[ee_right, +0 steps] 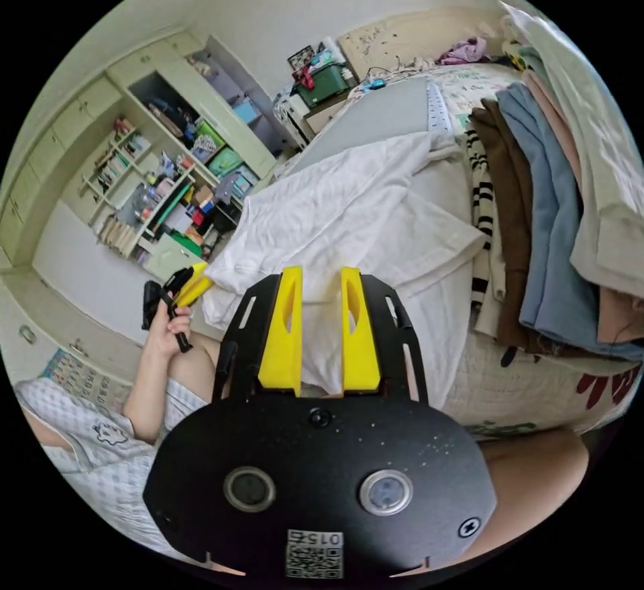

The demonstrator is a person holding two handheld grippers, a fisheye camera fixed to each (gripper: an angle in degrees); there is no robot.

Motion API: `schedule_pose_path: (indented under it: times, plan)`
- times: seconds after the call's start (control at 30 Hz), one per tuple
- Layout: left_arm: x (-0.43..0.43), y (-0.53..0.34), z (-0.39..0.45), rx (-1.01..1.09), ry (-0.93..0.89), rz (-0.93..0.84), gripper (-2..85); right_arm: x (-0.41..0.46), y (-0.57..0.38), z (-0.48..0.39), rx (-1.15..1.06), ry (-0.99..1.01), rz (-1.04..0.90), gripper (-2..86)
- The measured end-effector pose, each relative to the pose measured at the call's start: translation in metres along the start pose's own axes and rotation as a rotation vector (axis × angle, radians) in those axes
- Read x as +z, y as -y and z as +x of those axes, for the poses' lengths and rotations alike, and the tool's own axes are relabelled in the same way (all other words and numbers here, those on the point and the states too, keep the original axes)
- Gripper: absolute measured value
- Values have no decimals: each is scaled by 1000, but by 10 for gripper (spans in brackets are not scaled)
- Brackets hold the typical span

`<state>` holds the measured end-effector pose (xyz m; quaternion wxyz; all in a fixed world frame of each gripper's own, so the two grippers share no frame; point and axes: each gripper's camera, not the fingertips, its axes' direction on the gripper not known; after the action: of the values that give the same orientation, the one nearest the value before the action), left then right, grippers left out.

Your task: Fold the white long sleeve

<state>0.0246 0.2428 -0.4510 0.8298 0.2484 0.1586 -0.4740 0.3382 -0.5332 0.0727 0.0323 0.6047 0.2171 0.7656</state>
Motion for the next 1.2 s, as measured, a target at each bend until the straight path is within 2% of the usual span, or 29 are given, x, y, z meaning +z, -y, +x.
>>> schedule_pose_path:
  times: [0.33, 0.47, 0.67, 0.8, 1.0, 1.07, 1.2]
  plan:
    - [-6, 21, -3, 13, 25, -52, 60, -48, 45, 26, 99, 153, -39, 67]
    - [-22, 9, 5, 61, 66, -48, 58, -72, 38, 24, 112, 111, -22, 68]
    - [-21, 8, 1, 14, -15, -42, 59, -78, 49, 13, 130, 185, -14, 69]
    - [-26, 8, 14, 48, 36, -29, 14, -82, 58, -4, 123, 151, -19, 26]
    - [-61, -4, 37, 111, -46, 0, -3, -141, 48, -22, 102, 277, 41, 6]
    - [-74, -19, 47, 145, -42, 5, -3, -163, 30, -42, 47, 246, 25, 5]
    - [-66, -53, 39, 137, 129, -78, -2, -134, -2, -49, 39, 106, -117, 6]
